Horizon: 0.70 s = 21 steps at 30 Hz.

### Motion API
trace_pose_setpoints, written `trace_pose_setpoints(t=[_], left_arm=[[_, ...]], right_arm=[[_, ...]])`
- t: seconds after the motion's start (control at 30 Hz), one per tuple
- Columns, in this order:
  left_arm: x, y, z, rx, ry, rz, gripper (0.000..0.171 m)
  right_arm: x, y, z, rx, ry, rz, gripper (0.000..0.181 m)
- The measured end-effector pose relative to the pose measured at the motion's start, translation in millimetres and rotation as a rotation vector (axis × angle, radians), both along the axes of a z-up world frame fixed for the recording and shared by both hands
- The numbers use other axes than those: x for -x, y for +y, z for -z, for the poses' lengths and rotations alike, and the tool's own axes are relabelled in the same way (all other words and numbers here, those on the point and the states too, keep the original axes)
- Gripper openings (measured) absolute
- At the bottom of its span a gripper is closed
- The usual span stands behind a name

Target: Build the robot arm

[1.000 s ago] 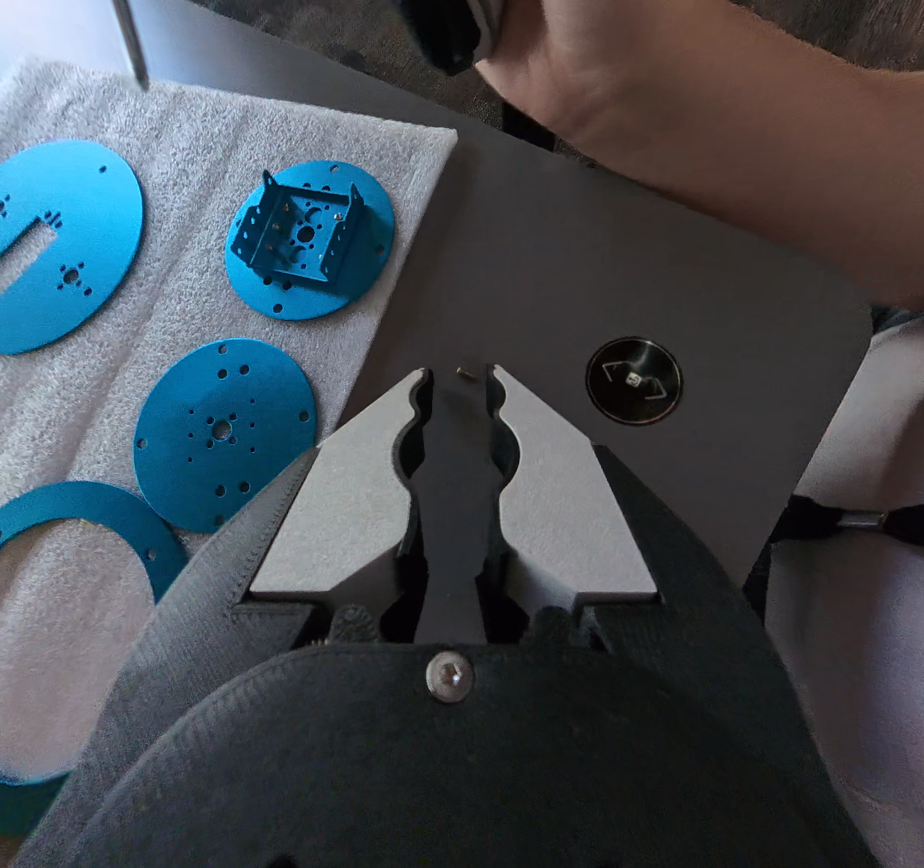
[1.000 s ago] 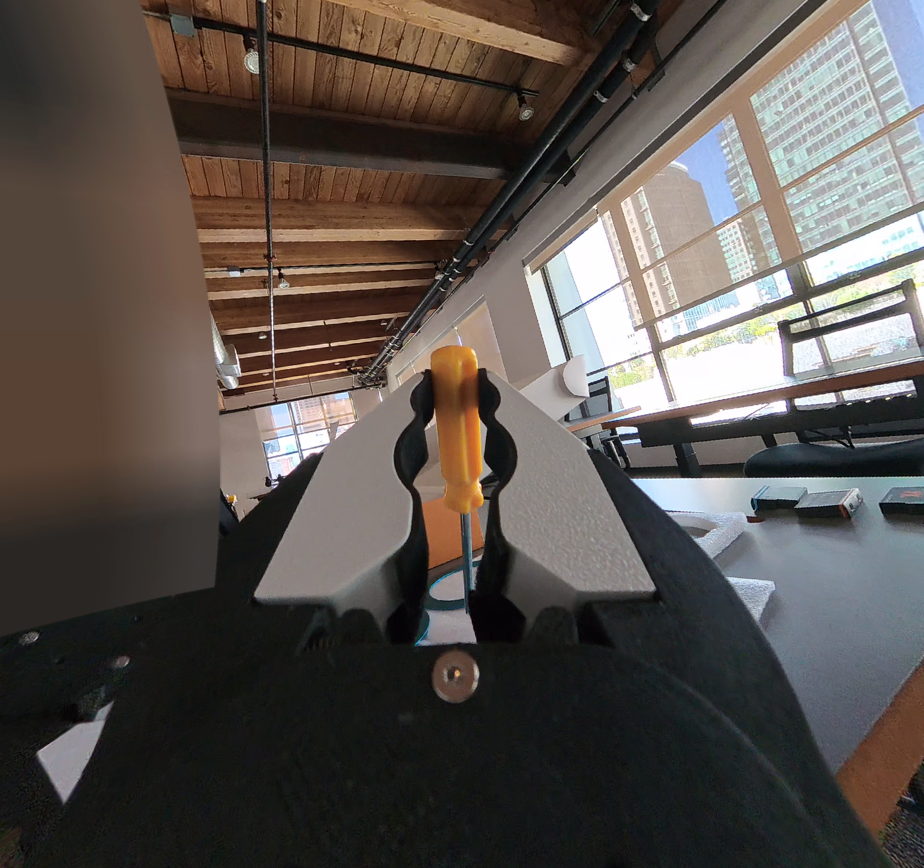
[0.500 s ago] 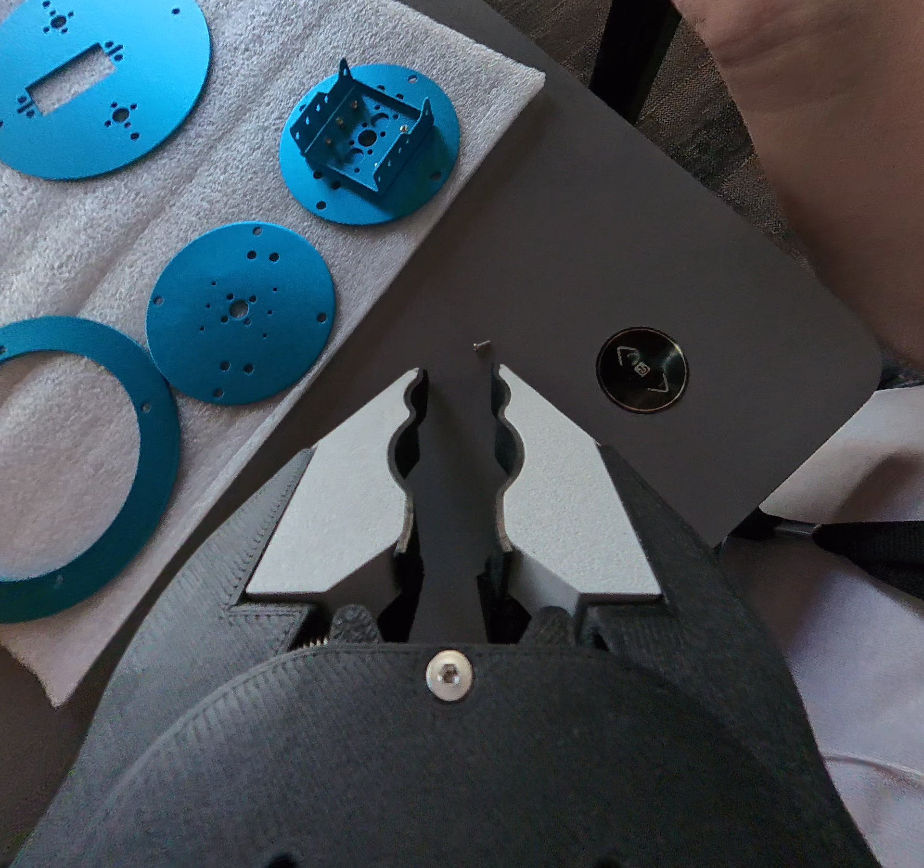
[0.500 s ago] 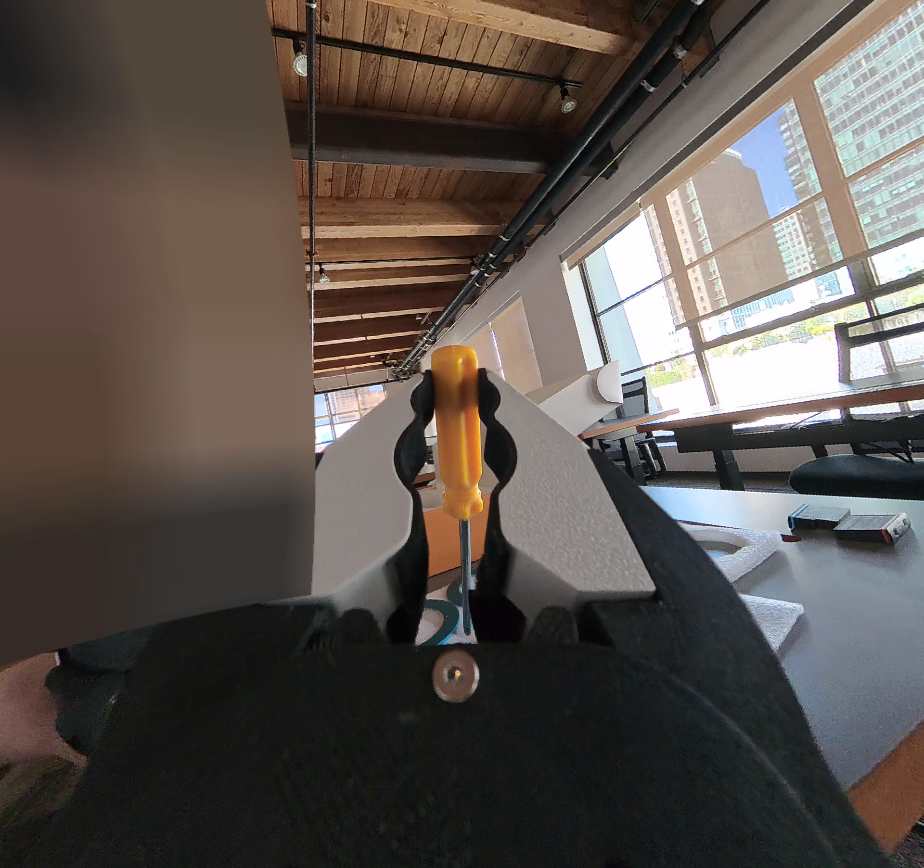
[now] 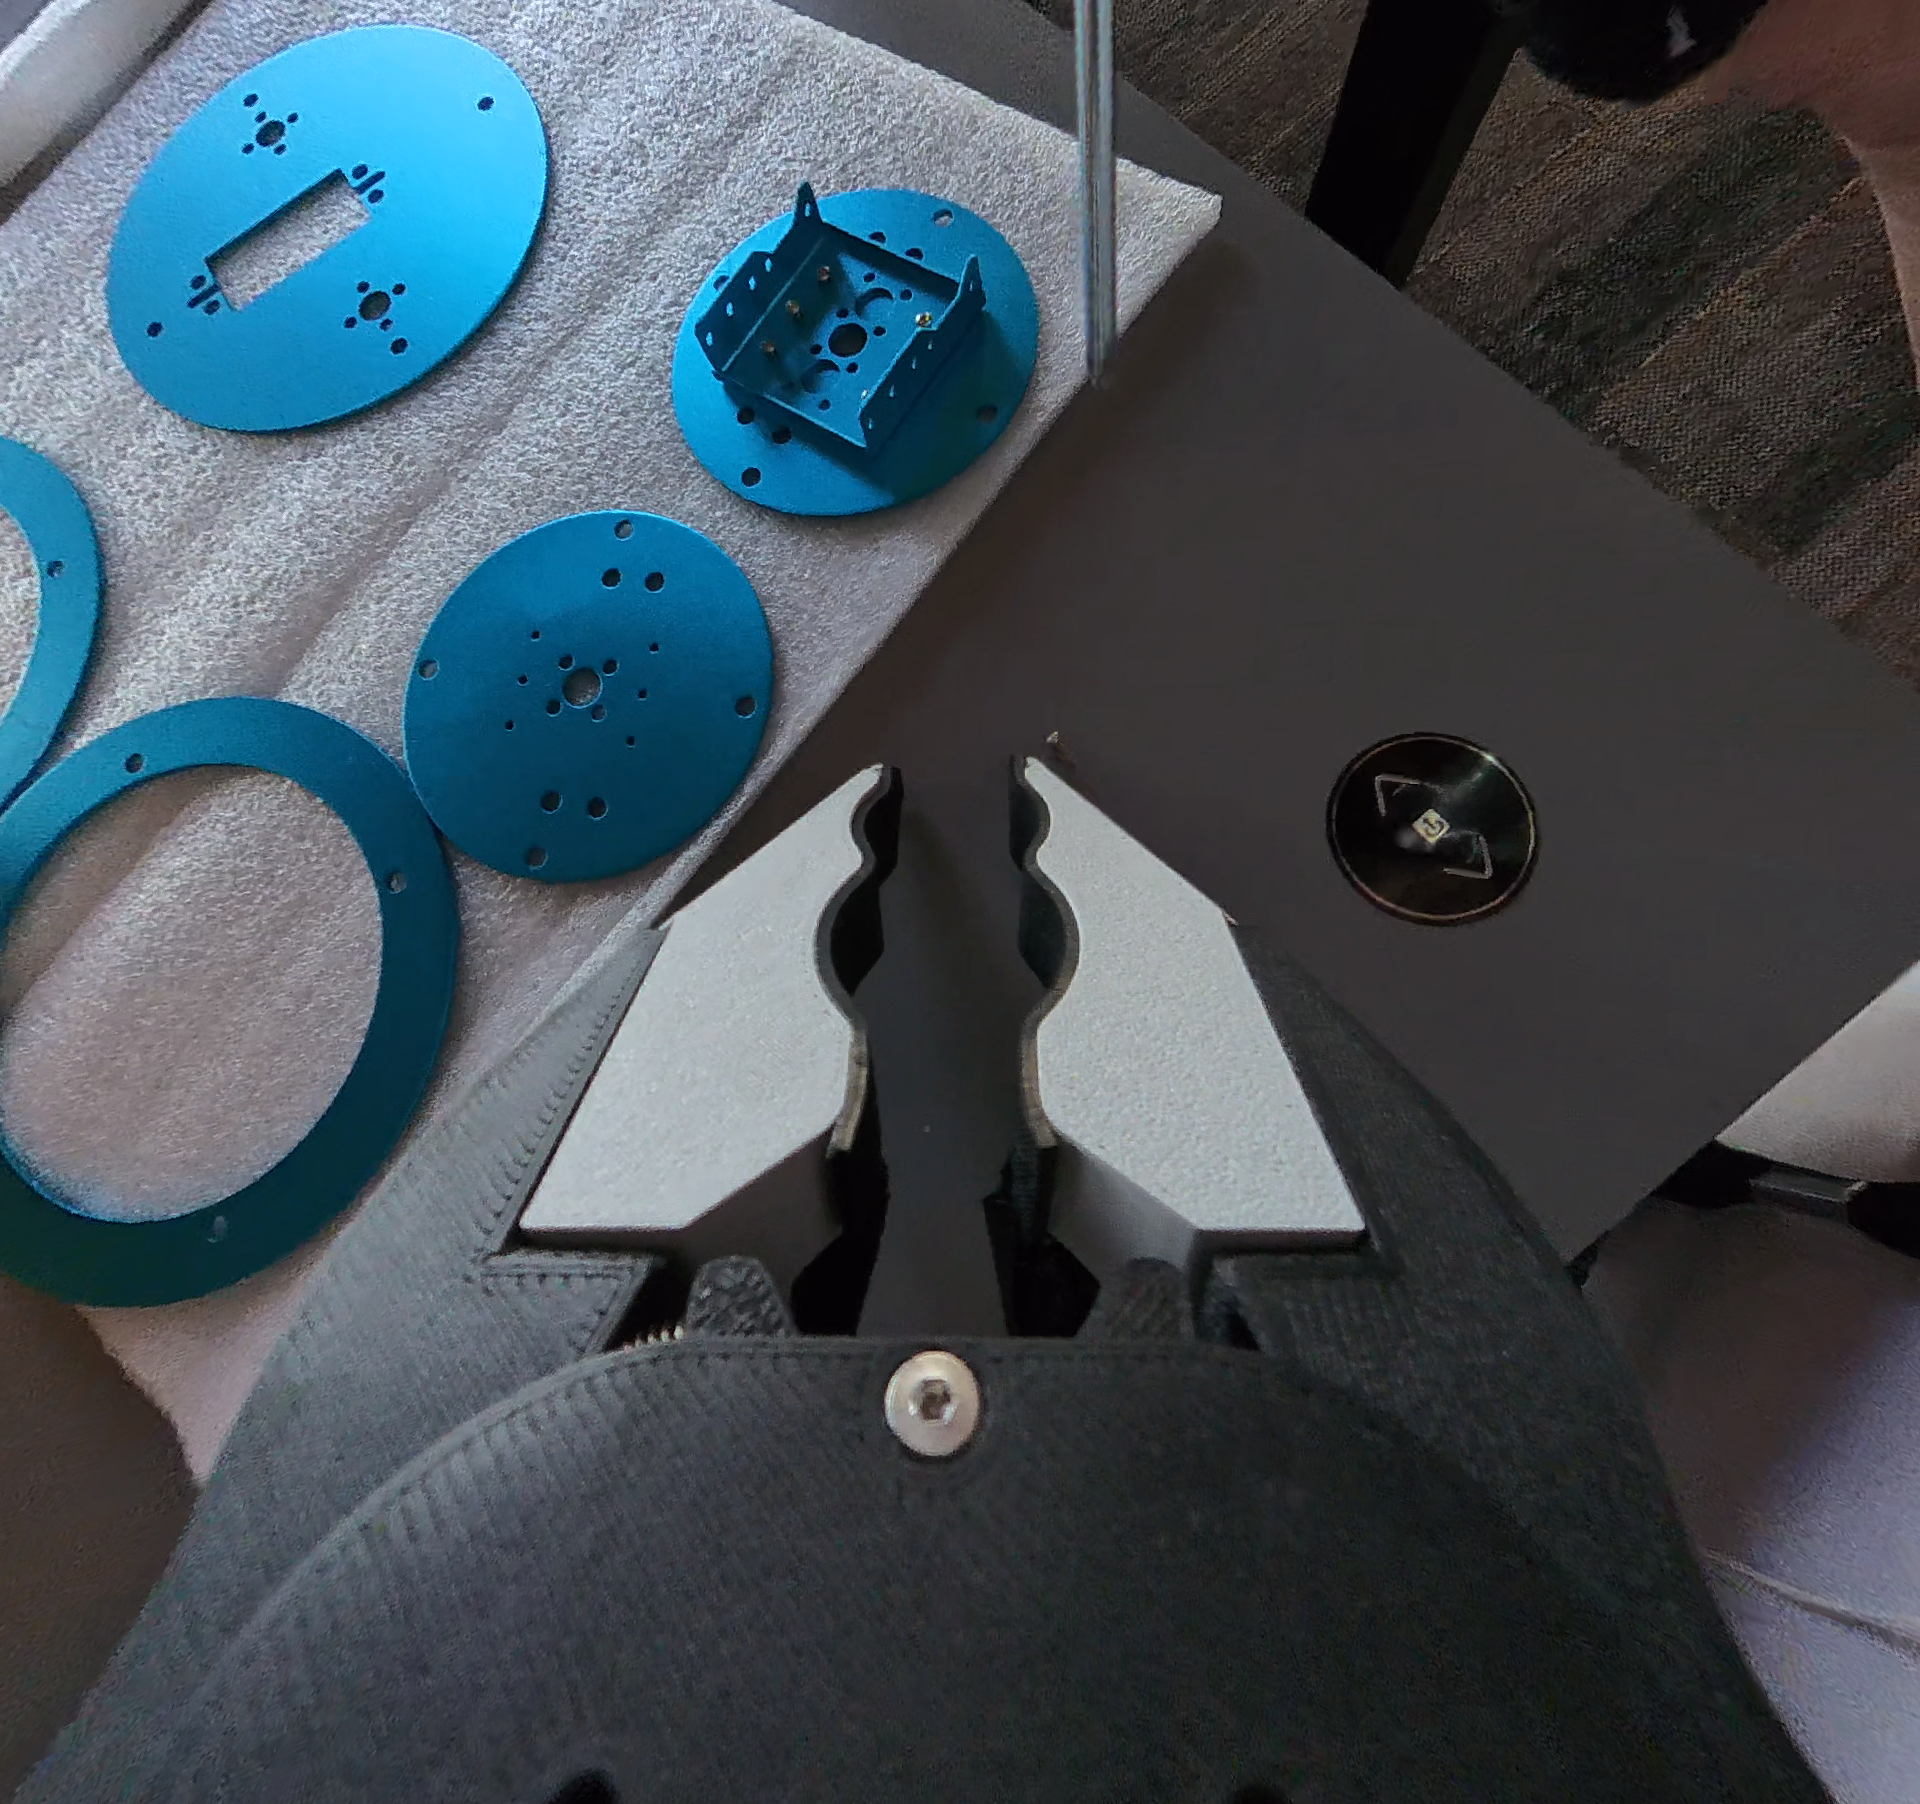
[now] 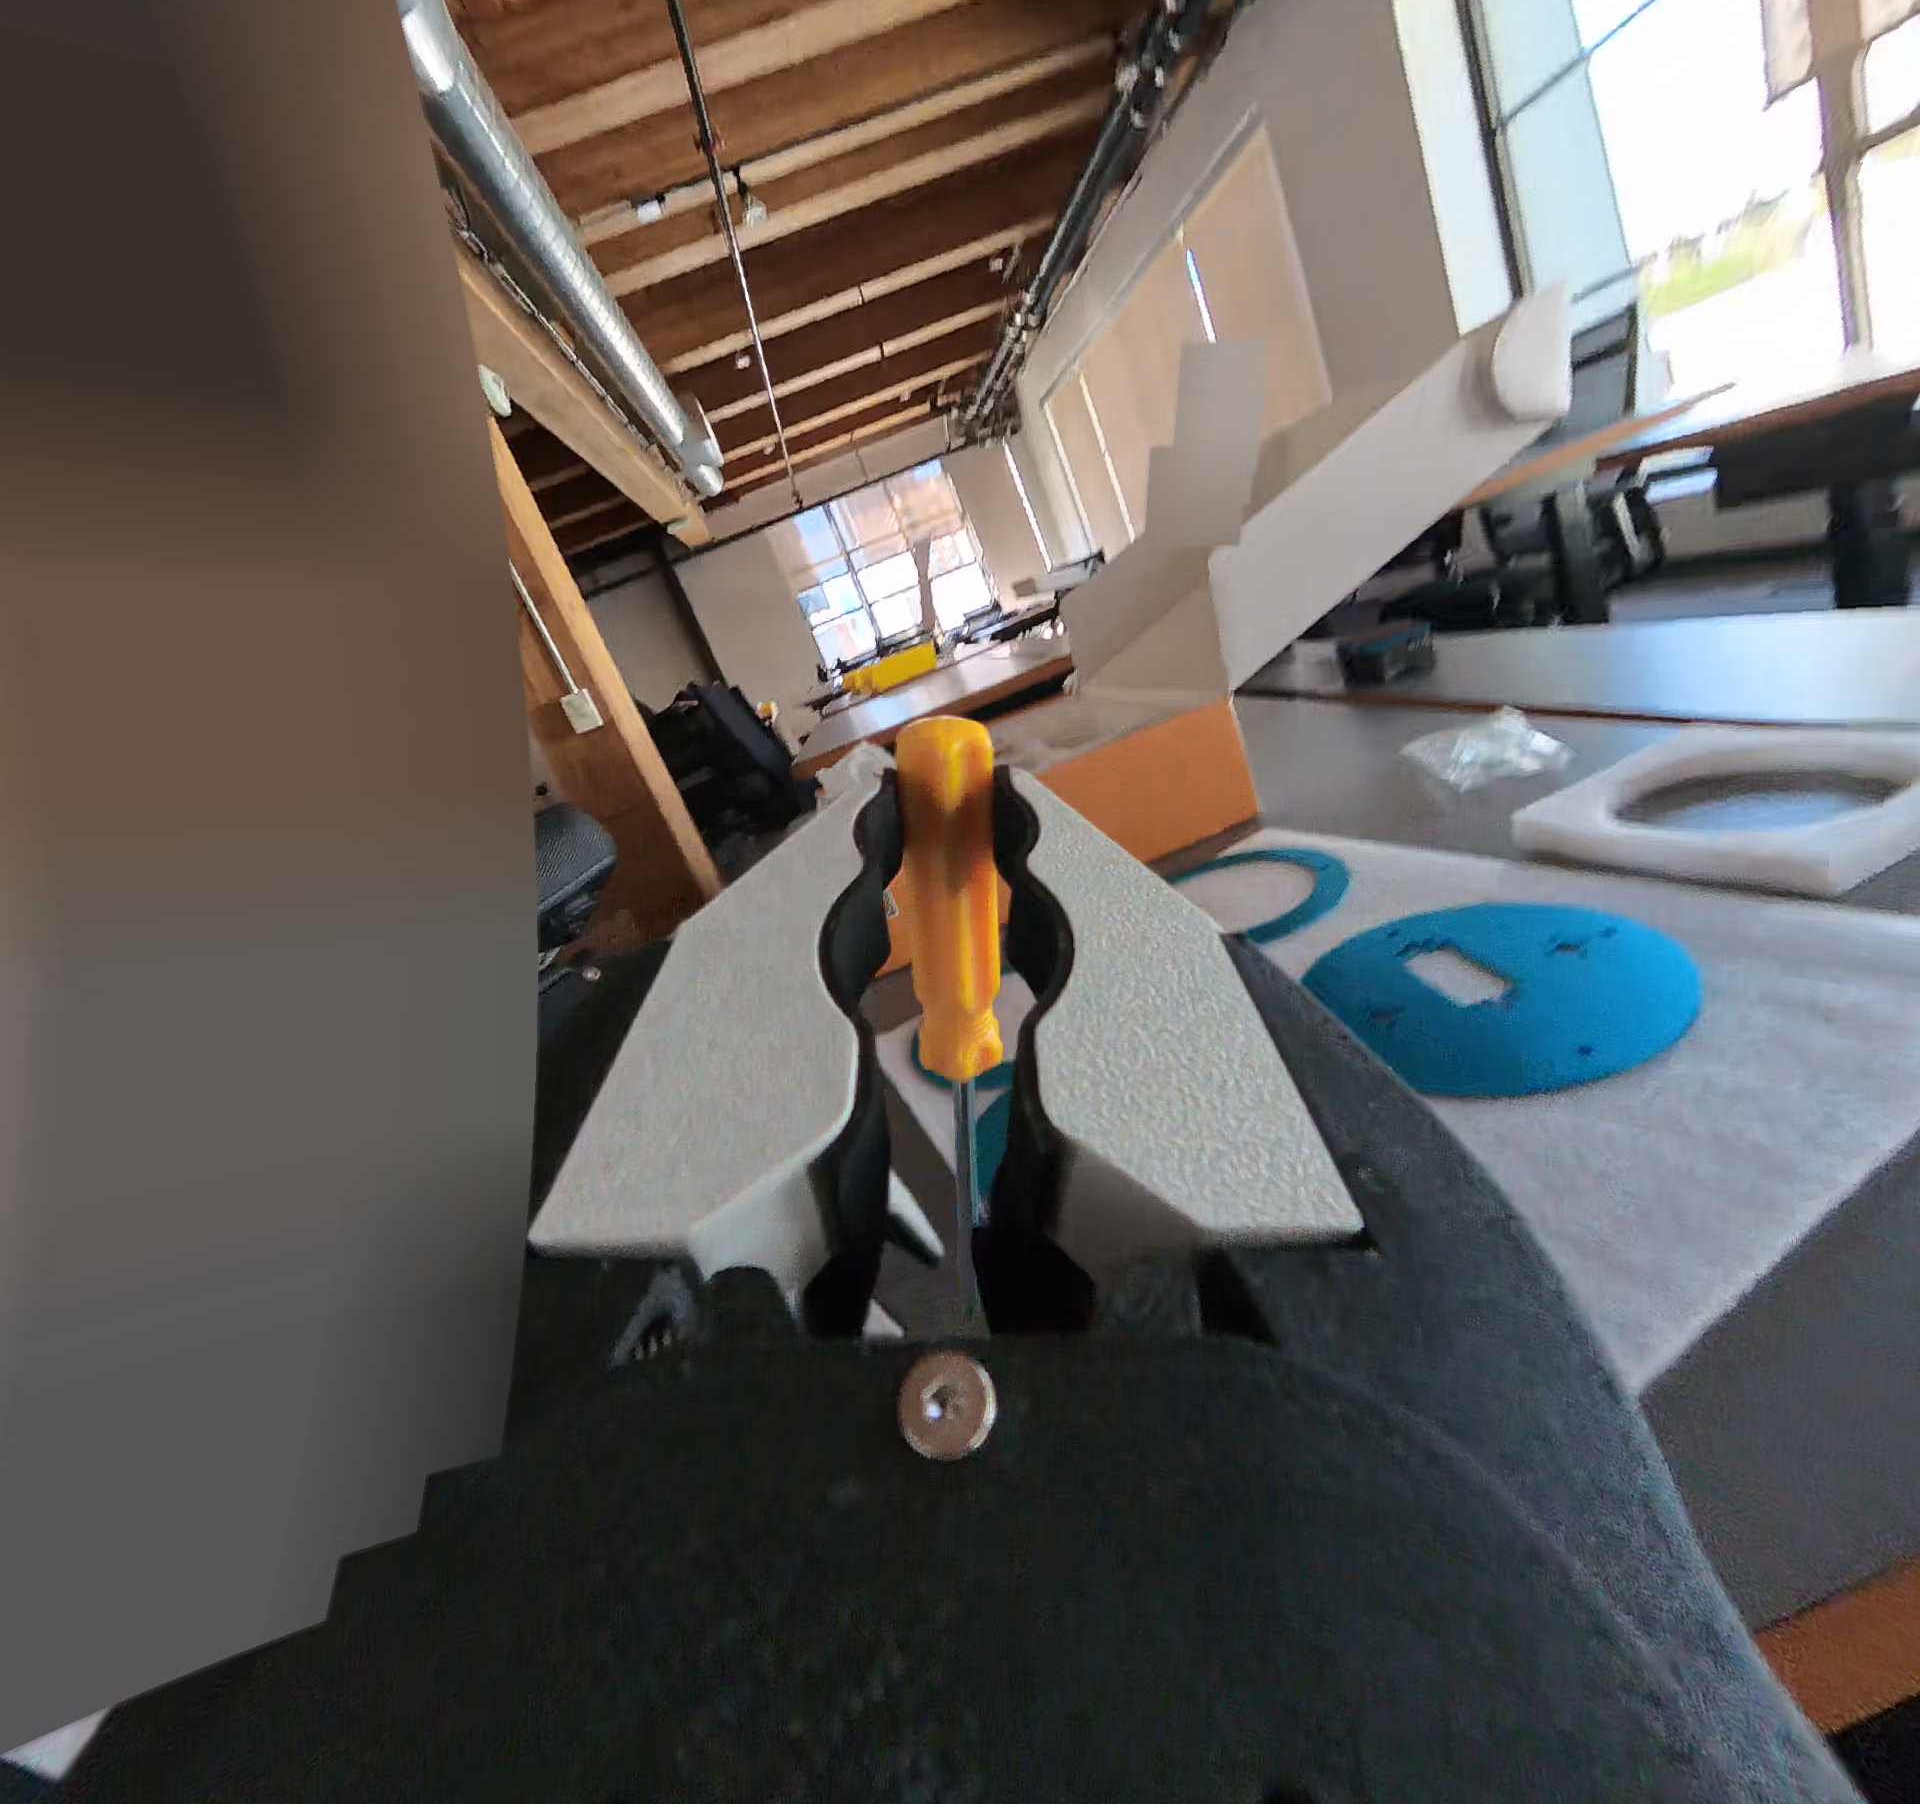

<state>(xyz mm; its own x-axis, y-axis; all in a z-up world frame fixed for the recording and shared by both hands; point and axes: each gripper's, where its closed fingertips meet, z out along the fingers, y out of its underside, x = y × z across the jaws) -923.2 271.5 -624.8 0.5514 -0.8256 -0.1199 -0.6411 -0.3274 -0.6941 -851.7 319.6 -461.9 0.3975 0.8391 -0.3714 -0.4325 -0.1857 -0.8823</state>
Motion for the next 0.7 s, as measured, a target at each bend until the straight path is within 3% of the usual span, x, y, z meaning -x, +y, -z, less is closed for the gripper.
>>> trace_pose_setpoints(t=[0.27,0.7], left_arm=[[12,-9,-7,0.044,-0.067,-0.041,0.019],[17,-11,-4,0.06,-0.097,-0.03,0.015]], right_arm=[[35,17,42,0.36,0.075,-0.069,0.015],[32,33,69,0.465,0.089,0.001,0.015]])
